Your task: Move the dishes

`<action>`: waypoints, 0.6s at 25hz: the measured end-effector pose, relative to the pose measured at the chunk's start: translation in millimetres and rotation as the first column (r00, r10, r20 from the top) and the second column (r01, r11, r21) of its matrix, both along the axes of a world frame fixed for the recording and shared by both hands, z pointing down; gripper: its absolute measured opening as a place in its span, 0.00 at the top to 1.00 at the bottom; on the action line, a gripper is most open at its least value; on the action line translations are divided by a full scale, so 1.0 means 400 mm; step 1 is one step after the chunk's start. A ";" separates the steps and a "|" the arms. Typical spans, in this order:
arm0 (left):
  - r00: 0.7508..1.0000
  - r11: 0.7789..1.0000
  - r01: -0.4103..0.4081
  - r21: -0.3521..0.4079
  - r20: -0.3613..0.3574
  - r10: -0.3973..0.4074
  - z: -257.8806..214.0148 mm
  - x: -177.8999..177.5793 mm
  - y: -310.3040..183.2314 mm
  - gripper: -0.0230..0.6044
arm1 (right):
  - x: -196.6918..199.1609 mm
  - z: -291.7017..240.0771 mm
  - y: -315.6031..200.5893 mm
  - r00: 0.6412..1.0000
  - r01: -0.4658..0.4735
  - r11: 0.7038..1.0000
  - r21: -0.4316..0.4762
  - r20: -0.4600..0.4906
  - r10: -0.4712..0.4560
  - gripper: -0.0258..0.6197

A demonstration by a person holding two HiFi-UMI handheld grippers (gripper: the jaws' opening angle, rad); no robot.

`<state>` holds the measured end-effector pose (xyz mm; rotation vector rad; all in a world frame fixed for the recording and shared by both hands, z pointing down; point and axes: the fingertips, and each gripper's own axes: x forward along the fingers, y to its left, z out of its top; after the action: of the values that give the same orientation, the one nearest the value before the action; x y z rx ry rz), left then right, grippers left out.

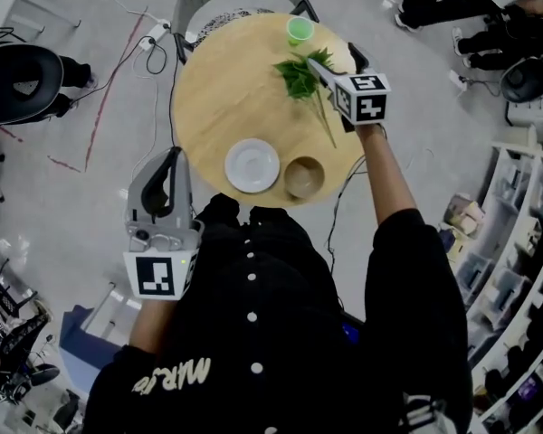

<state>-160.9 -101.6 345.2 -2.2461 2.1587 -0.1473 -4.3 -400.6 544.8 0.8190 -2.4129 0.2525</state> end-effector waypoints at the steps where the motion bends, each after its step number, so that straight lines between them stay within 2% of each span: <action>1: 1.000 1.000 0.003 -0.010 -0.003 -0.003 0.009 -0.002 -0.001 0.96 | -0.006 0.015 -0.012 1.000 0.003 1.000 -0.013 -0.009 -0.003 0.30; 9: 0.999 0.998 0.022 -0.061 -0.033 -0.024 0.076 -0.010 -0.027 0.96 | -0.089 0.139 -0.098 0.995 0.062 0.993 -0.104 -0.078 -0.070 0.30; 15: 0.998 0.995 0.036 -0.094 -0.051 -0.041 0.113 -0.010 -0.038 0.96 | -0.157 0.191 -0.145 0.980 0.130 0.983 -0.128 -0.135 -0.147 0.30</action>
<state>-164.7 -116.7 390.6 -2.2836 2.2684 -0.1950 -67.0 -458.8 621.2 0.5916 -2.2837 0.2700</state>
